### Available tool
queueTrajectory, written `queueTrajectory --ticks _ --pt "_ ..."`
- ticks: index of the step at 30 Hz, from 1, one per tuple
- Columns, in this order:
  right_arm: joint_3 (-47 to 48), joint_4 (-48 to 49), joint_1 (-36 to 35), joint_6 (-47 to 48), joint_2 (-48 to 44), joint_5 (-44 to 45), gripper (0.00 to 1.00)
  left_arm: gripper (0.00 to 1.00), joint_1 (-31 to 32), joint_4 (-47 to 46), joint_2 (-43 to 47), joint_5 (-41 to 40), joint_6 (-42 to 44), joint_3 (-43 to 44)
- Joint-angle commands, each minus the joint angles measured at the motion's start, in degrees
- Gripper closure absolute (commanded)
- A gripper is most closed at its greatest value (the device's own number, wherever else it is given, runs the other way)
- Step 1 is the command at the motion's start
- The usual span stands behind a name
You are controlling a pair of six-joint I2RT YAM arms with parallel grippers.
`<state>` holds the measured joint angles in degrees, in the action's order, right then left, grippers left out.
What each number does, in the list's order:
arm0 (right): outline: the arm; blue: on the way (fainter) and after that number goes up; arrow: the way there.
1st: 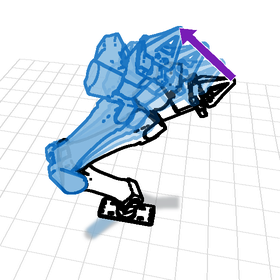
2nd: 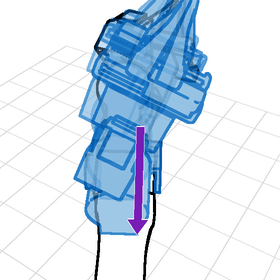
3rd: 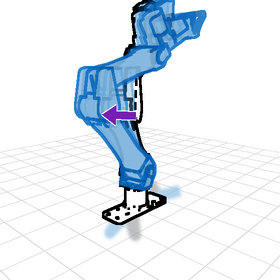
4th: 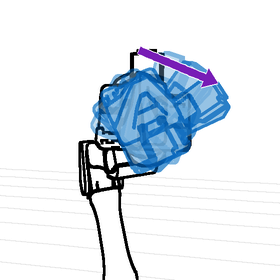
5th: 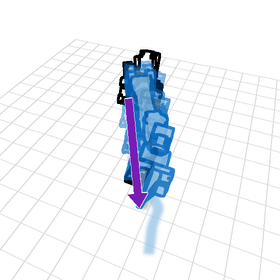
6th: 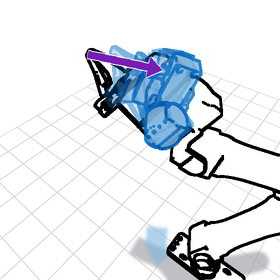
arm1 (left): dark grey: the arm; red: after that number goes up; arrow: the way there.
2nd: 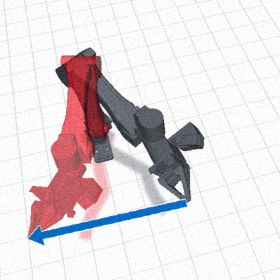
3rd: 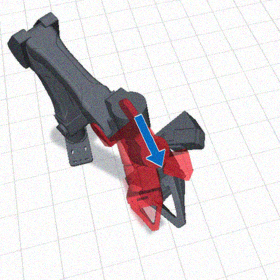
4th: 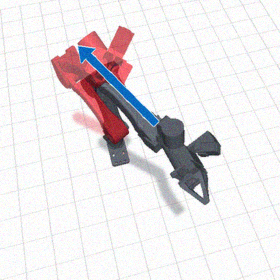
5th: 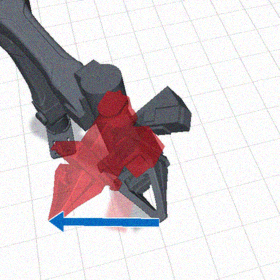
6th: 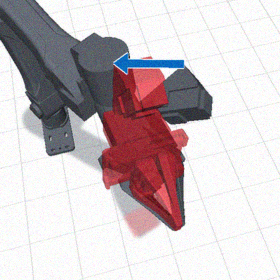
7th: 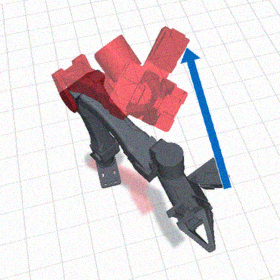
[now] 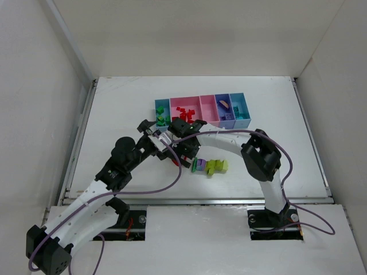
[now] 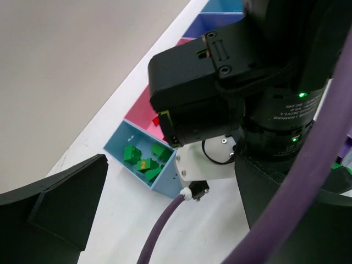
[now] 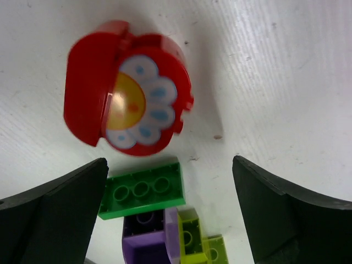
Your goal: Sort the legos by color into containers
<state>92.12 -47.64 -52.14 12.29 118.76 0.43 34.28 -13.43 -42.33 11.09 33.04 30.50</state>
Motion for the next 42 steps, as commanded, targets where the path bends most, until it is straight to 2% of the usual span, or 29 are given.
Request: queueTrajectory --ticks 1,5,9,12,14,16,18,21,26,29,36,39,42 --pt "2.98 1.14 0.20 1.50 -5.55 0.28 0.00 0.00 -0.71 -2.30 2.51 -2.91 -0.86 0.00" --pt "4.55 3.51 2.91 1.50 -9.33 -2.09 0.00 0.01 -1.24 -2.30 4.53 -4.06 -2.89 0.70" --pt "6.93 8.25 4.85 2.64 -9.86 0.08 0.00 0.05 -1.24 -0.81 4.53 -4.76 -5.17 4.38" --pt "9.56 9.58 4.85 2.65 -6.27 4.13 0.00 0.05 -1.24 3.40 2.34 -8.09 -6.40 8.86" --pt "13.60 9.05 6.25 1.95 -2.42 4.67 0.00 0.05 -2.11 7.34 0.33 -10.73 -7.28 12.46" --pt "15.11 10.71 6.96 1.94 -0.56 3.98 0.00 0.08 -3.69 8.25 0.31 -10.74 -5.71 12.48" --pt "15.90 11.95 6.96 4.30 1.82 3.97 0.00 0.15 -5.36 8.25 0.92 -13.62 -4.57 11.34" --pt "16.08 14.23 6.96 6.51 4.28 3.97 0.00 0.23 -8.17 7.72 3.56 -11.45 -2.72 8.18" --pt "16.08 14.24 6.96 6.08 6.48 4.50 0.00 0.23 -9.23 6.93 9.18 -11.44 -2.71 2.73" --pt "18.27 15.29 7.49 3.53 8.50 5.11 0.06 0.23 -9.23 4.03 12.09 -12.14 -5.96 -0.17" --pt "21.96 16.35 7.49 3.53 12.02 7.31 0.10 0.21 -9.23 2.19 12.79 -12.76 -6.49 -2.55" --pt "22.49 16.35 7.49 3.53 12.64 7.31 0.15 0.21 -9.23 0.43 12.79 -13.29 -5.97 -2.55" --pt "23.10 16.35 8.02 3.53 13.25 6.08 0.15 0.21 -9.23 0.42 11.39 -13.29 -6.49 -1.94"
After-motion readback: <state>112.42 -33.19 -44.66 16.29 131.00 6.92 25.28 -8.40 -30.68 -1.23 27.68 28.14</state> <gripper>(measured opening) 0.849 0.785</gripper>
